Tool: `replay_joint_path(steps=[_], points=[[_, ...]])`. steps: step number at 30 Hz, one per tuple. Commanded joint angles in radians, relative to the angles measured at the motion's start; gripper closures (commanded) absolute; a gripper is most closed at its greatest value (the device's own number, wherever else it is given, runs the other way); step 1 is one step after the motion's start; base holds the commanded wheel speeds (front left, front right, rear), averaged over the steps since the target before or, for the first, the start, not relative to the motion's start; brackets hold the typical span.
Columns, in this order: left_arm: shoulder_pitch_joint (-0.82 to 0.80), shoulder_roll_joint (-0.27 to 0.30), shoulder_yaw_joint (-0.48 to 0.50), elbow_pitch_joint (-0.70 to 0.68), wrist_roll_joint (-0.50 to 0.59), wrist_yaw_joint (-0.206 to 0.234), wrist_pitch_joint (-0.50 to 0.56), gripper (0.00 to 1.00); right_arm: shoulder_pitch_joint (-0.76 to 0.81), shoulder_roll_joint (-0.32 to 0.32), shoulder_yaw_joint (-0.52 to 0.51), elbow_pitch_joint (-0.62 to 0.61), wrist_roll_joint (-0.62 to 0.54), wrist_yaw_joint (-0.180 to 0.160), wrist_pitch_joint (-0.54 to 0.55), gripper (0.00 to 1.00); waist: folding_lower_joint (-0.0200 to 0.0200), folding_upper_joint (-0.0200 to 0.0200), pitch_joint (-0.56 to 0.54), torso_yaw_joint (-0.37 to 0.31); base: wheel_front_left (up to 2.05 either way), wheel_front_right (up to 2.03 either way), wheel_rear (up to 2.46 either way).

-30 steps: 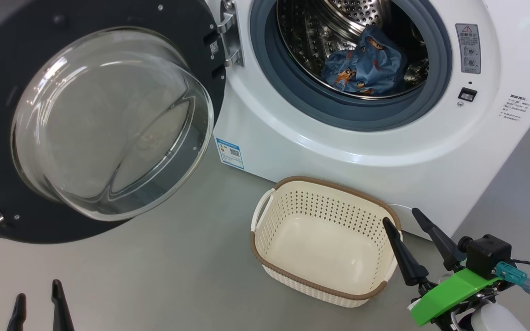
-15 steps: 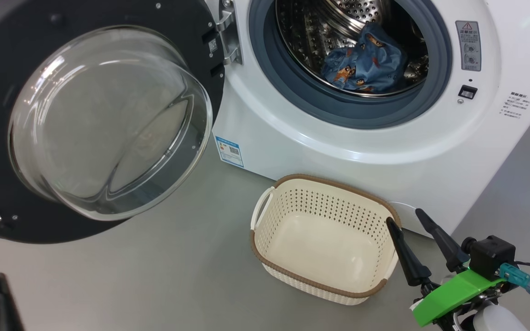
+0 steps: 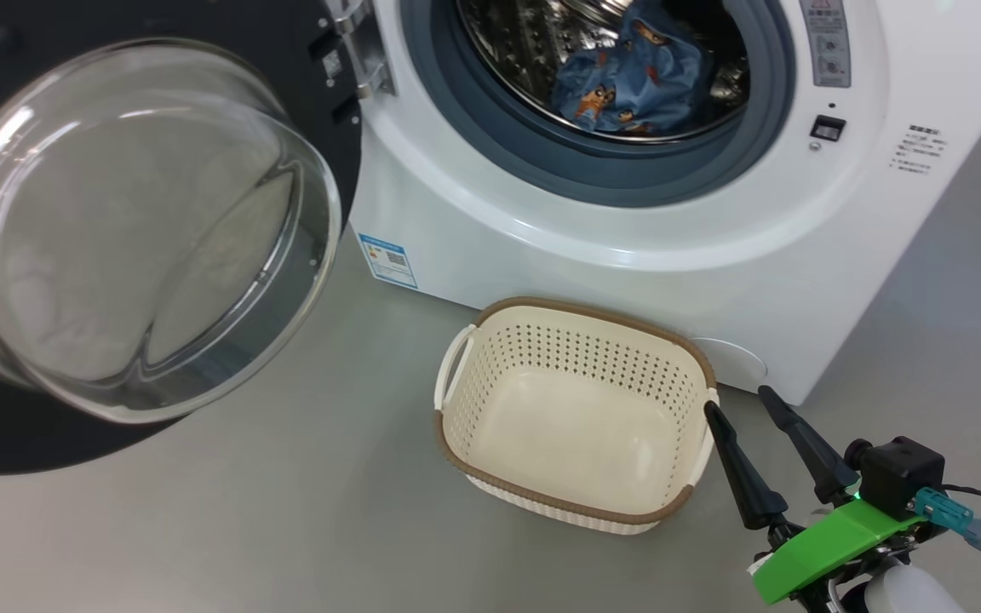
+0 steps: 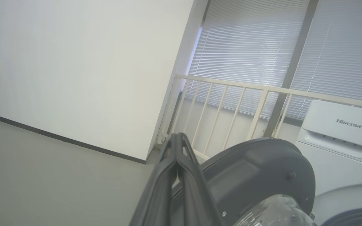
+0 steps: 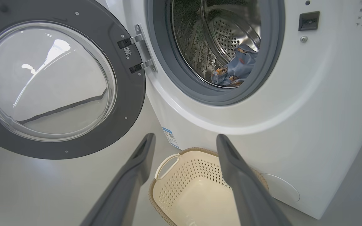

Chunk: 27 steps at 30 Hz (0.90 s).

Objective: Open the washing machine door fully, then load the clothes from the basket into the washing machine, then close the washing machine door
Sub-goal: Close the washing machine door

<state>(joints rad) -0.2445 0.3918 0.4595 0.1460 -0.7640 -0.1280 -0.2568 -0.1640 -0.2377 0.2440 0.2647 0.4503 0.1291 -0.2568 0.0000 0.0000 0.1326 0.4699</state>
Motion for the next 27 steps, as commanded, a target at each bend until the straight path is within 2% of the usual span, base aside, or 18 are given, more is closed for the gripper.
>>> replay_joint_path(steps=[1,5,8,13,16,17,22,27], points=[[-0.056,0.089,0.031,0.023,-0.04,-0.003,-0.003,1.0,-0.011,0.004,0.024,-0.025,0.002,0.002,-0.005,0.0,0.0,0.0,0.012,-0.018,0.0,0.0,0.0],[-0.15,0.218,0.014,0.178,-0.184,-0.003,0.043,1.0,-0.017,0.009,0.031,-0.024,0.002,0.002,-0.005,0.0,0.0,0.0,0.021,-0.039,0.0,0.0,0.0],[-0.217,0.296,-0.006,0.285,-0.301,-0.003,0.115,1.0,-0.022,0.012,0.036,-0.023,0.001,0.002,-0.005,0.0,0.0,0.0,0.03,-0.051,0.0,0.0,0.0],[-0.318,0.408,-0.078,0.43,-0.466,-0.003,0.289,1.0,-0.027,0.014,0.042,-0.021,-0.001,0.002,-0.005,0.0,0.0,0.0,0.047,-0.058,0.0,0.0,0.0],[-0.353,0.446,-0.118,0.489,-0.518,-0.003,0.386,1.0,-0.032,0.01,0.044,-0.022,-0.002,0.002,-0.005,0.0,0.0,0.0,0.058,-0.06,0.0,0.0,0.0],[-0.353,0.446,-0.118,0.489,-0.518,-0.003,0.386,1.0,-0.032,0.01,0.044,-0.022,-0.002,0.002,-0.005,0.0,0.0,0.0,0.058,-0.06,0.0,0.0,0.0],[-0.384,0.482,-0.196,0.548,-0.588,-0.003,0.584,1.0,-0.048,-0.001,0.047,-0.025,-0.006,0.002,-0.005,0.0,0.0,0.0,0.085,-0.062,0.0,0.0,0.0],[-0.4,0.495,-0.228,0.574,-0.625,-0.003,0.666,1.0,-0.065,-0.011,0.052,-0.023,-0.007,0.002,-0.005,0.0,0.0,0.0,0.102,-0.066,0.0,0.0,0.0]])
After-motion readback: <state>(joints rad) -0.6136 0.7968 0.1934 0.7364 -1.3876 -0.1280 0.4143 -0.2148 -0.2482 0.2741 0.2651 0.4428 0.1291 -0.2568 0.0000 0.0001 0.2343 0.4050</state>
